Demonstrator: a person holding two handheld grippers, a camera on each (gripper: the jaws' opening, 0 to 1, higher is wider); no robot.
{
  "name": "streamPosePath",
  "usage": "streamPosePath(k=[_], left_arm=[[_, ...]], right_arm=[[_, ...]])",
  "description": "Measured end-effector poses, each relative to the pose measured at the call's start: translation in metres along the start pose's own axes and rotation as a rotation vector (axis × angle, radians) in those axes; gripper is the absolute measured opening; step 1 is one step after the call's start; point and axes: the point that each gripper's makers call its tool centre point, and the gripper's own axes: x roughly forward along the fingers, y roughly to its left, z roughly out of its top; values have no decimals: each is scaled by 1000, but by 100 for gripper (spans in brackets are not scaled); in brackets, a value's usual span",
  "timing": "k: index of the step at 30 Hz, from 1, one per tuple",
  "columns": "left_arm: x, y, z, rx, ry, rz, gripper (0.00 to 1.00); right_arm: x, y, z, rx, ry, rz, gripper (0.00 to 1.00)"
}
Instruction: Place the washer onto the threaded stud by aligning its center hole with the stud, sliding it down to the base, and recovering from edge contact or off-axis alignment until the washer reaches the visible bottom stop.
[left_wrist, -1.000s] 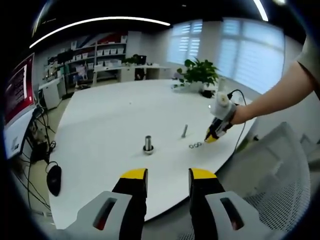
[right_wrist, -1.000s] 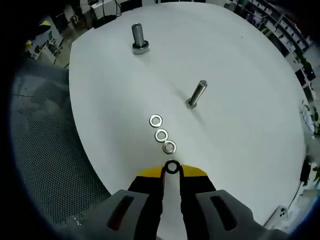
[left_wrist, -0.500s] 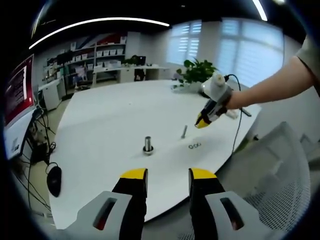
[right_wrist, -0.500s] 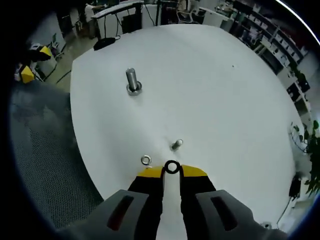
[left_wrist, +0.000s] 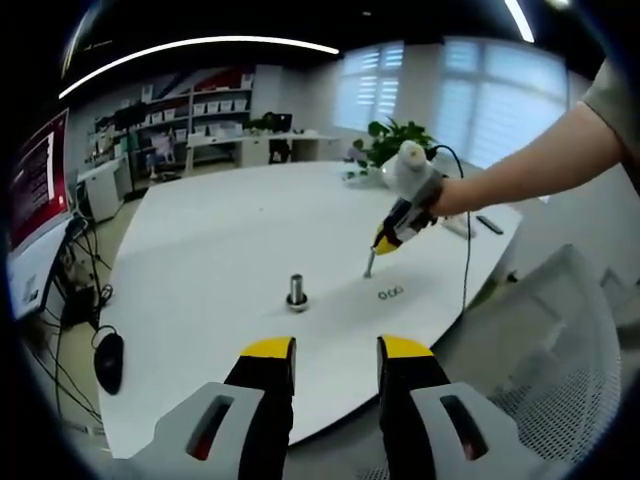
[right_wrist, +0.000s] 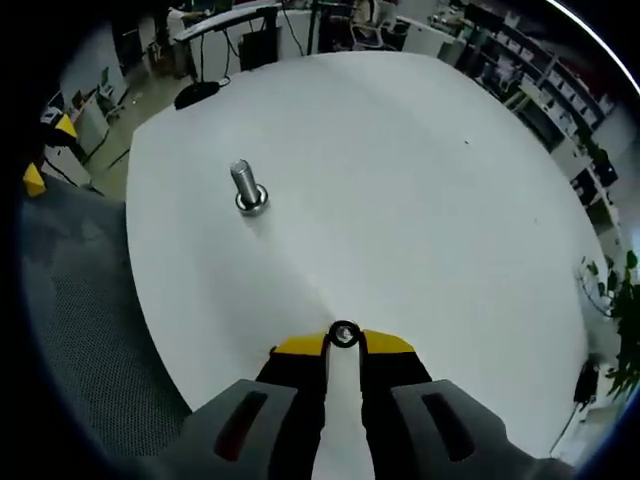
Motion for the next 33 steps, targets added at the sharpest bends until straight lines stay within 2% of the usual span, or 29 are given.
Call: streamPosePath(k=[16,25,33], left_arm=[[0,3,-1,-5,4,11,30],[0,4,-3,-5,16,18,30],[1,5,-4,-1,22,23,30]], right_arm=[[20,4,-10,-23,62,27,14],[44,4,-21,18,83,41,14],[54,5,-32,46,103,53,14]])
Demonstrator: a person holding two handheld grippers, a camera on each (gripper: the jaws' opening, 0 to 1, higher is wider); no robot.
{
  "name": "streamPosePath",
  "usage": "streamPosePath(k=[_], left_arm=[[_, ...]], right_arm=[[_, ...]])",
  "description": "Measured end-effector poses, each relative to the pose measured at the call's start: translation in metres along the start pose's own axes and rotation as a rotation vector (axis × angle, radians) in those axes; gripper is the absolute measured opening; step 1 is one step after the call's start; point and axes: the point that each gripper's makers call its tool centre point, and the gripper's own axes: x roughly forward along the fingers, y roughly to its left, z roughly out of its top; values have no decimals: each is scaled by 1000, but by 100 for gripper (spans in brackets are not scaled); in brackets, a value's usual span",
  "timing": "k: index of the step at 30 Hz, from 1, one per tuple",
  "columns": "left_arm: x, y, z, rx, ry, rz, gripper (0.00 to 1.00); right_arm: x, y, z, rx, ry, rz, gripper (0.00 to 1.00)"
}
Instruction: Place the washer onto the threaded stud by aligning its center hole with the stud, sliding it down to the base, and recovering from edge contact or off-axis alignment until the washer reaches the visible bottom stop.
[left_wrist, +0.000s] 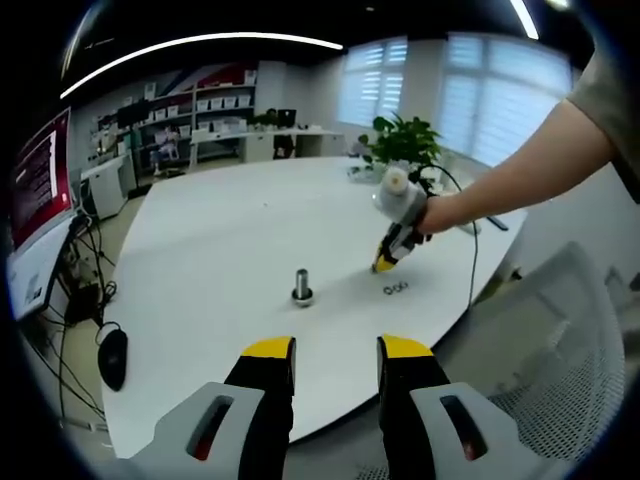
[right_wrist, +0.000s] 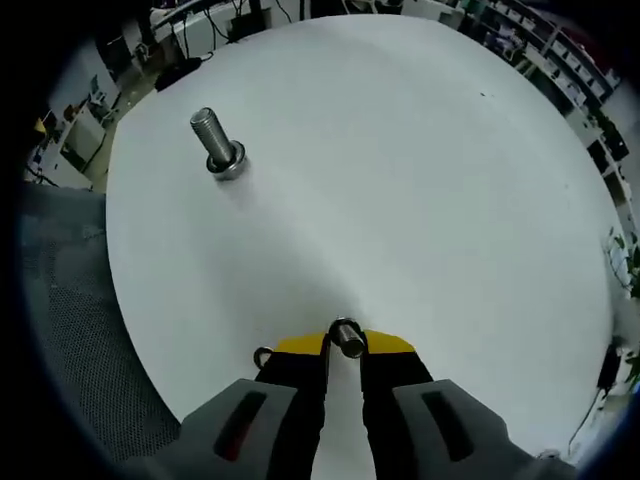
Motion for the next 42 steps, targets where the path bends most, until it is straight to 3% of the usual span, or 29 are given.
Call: streamPosePath(k=[4,17,23,36,37,42], left_arm=[[0,0,0,2,0,2,30],[-2,3,2,-3,-14,15,30],[-1,2,1,-1,-7,8,30],[-2,1,4,-6,-20,5,30],[-2,1,4,-7,-20,5,30],[-2,2,3,-12,-19,5,30]], right_arm=[[2,1,-7,-10,20,7,10],[0,-2,-10,14,9,-9,15],[-6,-2,-21,15,15,-13,17],[-12,25,-63,-24,38,54,22],[-13,26,-59,-30,14,53,21],[-13,31,-56,-51,29,67,22]])
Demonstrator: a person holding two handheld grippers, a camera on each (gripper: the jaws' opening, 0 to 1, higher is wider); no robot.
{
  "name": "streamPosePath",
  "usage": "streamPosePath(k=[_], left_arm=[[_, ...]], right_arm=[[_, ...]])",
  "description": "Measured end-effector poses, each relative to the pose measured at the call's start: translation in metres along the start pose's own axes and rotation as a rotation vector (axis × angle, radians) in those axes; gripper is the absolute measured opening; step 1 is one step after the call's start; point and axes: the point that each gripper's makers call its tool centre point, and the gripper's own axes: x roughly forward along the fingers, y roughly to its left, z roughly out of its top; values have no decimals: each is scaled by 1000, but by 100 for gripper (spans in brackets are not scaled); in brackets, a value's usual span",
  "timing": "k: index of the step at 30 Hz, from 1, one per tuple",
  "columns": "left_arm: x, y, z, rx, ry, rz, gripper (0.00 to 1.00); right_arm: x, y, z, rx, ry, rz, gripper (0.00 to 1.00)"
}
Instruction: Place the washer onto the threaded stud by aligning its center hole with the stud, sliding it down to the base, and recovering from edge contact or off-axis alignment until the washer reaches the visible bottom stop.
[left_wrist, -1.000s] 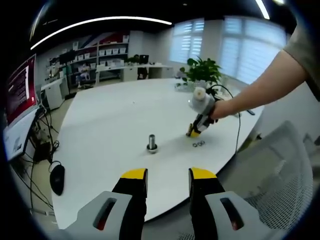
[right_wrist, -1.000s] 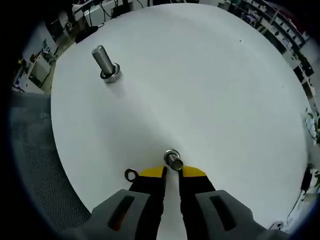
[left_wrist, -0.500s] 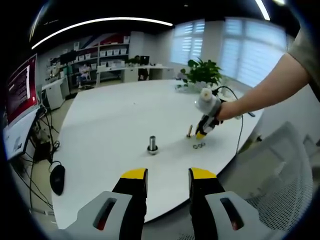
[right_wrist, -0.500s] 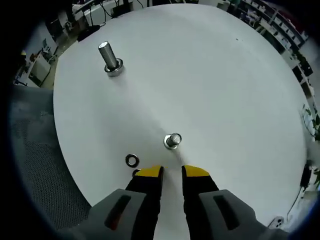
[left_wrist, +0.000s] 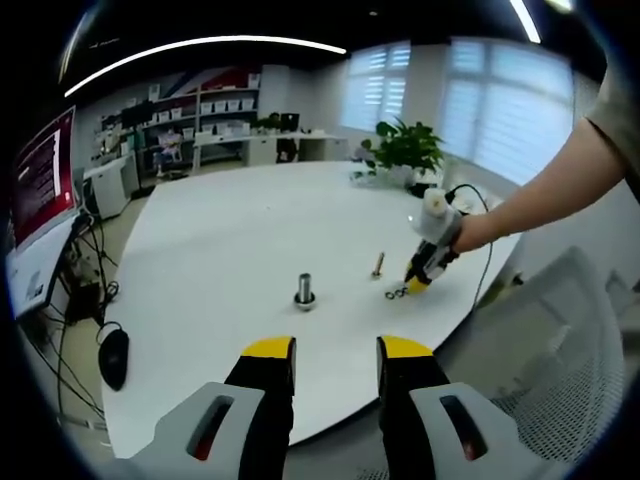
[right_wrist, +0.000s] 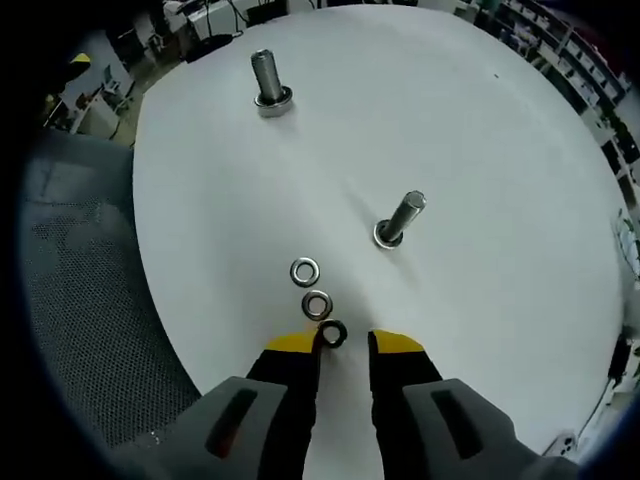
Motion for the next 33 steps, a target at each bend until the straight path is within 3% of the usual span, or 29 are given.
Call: streamPosePath(k=[8,13,20,24,33], left_arm=[[0,1,1,-2,-5,4,30],[0,1,1,-1,-6,4,30],[0,1,1,-7,-8,4,30],[0,1,1,-4,-6,2,30],[0,0,1,1,-9,0,30]], right_arm=[[-1,5,8,-35,-7,6,20],[3,11,-3,-77,53,27,20],[2,9,-3,-72,58,23,19],[4,8,-3,-140,105,15,17],[4,10,-1,-106,200,-31,16]])
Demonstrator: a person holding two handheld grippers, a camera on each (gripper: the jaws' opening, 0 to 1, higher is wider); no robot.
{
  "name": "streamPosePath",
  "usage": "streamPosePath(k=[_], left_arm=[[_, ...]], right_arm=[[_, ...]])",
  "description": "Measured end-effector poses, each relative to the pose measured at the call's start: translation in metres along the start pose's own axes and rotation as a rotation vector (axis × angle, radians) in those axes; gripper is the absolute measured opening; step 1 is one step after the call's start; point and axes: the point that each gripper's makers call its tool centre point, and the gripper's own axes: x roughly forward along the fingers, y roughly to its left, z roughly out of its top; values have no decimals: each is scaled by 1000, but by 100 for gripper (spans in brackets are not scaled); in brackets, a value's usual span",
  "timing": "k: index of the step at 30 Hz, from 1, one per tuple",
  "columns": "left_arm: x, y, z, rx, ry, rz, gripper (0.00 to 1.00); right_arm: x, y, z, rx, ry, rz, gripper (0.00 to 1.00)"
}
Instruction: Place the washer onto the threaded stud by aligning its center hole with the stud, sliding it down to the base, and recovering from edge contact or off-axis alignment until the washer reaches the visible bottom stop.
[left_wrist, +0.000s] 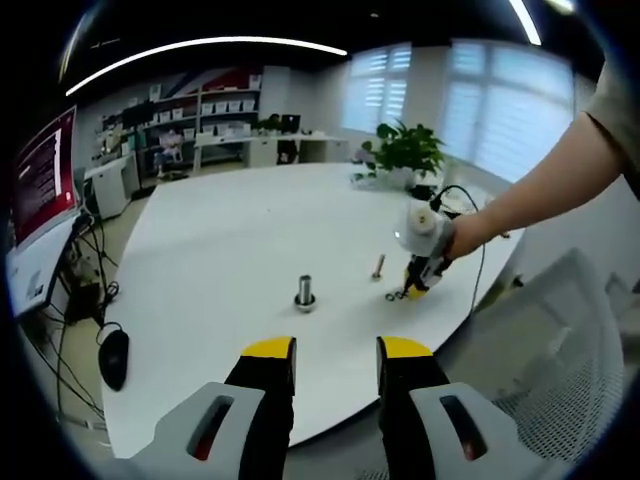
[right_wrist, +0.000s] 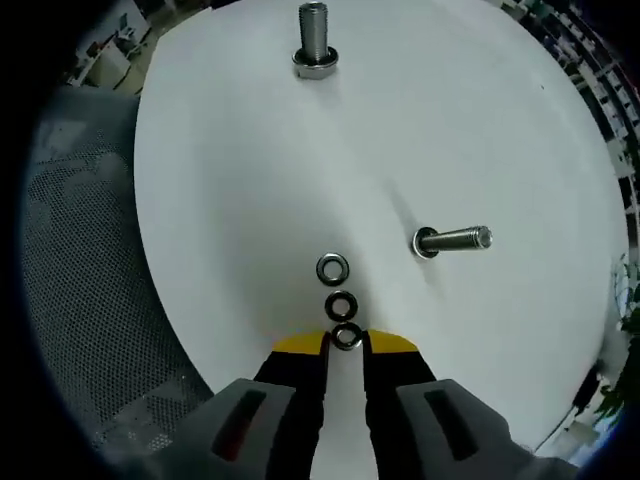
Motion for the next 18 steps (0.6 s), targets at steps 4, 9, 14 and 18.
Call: streamPosePath(k=[4,9,14,18], left_arm=[[-1,1,1,0,-6,3,30],[-1,1,1,0,-9,7,30],[-1,1,3,2,-15,4,30],[-1,0,4,1,-20,0,30]], right_arm=[[1,-1,0,68,10,-17,15],[1,0,-1,66,5,-46,15],[0,1,-2,96,-16,-62,15],[-1,0,-2,111,-26,-82,15]])
